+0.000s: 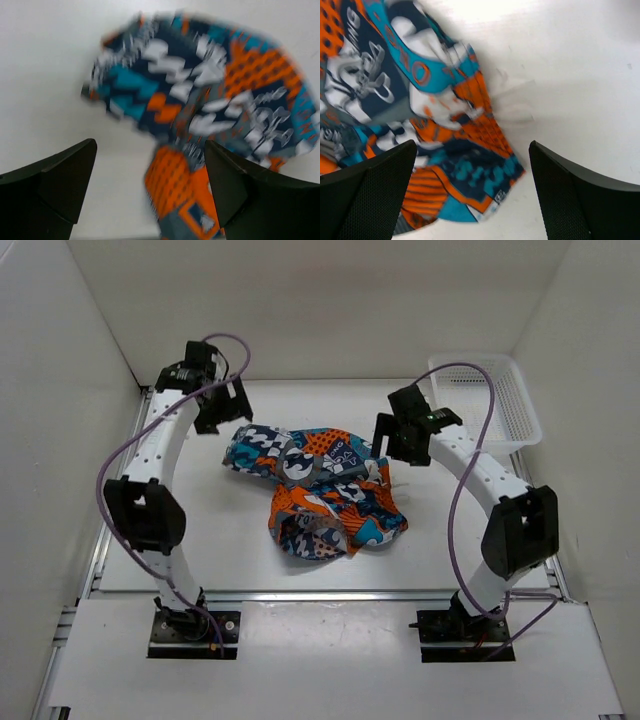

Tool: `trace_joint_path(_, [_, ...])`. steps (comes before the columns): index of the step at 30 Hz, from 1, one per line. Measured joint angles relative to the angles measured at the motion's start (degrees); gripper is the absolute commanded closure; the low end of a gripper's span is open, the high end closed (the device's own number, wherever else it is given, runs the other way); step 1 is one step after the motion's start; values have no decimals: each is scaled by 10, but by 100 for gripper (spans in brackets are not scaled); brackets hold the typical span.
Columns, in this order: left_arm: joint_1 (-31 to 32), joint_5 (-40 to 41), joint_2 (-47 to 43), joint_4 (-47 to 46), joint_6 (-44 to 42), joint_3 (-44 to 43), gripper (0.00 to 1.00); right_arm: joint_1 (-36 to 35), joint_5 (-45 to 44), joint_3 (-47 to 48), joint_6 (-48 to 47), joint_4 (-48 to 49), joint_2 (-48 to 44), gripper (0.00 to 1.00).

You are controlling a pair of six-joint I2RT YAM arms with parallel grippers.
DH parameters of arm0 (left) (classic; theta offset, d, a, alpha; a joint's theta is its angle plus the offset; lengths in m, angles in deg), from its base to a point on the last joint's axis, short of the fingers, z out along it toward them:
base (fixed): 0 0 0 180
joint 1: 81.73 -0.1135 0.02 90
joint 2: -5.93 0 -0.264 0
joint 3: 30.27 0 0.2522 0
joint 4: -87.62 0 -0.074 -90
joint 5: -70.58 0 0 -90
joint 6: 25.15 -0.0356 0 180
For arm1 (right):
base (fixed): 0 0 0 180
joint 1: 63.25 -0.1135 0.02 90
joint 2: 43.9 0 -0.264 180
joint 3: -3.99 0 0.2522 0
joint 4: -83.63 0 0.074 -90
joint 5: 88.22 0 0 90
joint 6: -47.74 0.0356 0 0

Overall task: Fold and stack the shorts
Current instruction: Flatten the shorts out

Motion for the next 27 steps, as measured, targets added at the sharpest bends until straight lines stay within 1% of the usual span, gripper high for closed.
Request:
trace_joint_path(2, [0,-6,-70,-6,0,109,11,0,1,-56,1,5,-45,3])
trace_joint_path(4, [5,-23,-163,-4,2,205,13,0,7,-122,7,11,-103,3])
trace_joint_path(7, [36,-54,-303,-27,16,314,0,0,35,-220,21,16,-186,0])
trace_joint_path(8, [56,-67,-334,-32,22,340,0,1,46,-248,26,21,-206,0])
trace_joint_path(10, [103,-84,-368,-47,44,383,0,2,76,-302,44,25,-231,0])
trace_joint_path(12, [139,-88,-354,-61,63,409,0,9,106,-337,66,43,-235,0])
trace_joint_path(18, [209,-87,-229,-105,102,444,0,41,182,-430,134,104,-236,0])
trace_joint_path(19, [216,-87,-214,-111,105,444,2,46,189,-438,143,113,-236,0])
trace_joint_path(20, [222,-87,-202,-118,108,444,7,53,199,-449,155,129,-236,4])
trace_joint_path(21, [226,-87,-193,-124,110,444,25,59,209,-458,163,146,-235,6])
trace_joint_path(22, [227,-86,-186,-130,113,444,41,64,217,-464,172,158,-233,9])
trace_joint_path(23, [227,-86,-181,-133,112,444,59,69,225,-471,181,176,-229,14])
trace_joint_path(24, [227,-86,-176,-137,115,444,75,74,232,-475,188,193,-222,27])
trace_joint_path(25, [227,-85,-173,-139,114,444,90,77,238,-478,194,208,-212,38])
trace_joint_path(26, [227,-86,-172,-141,110,444,90,77,243,-478,202,223,-200,47])
trace_joint_path(27, [226,-85,-172,-143,106,444,90,77,246,-478,207,240,-188,66])
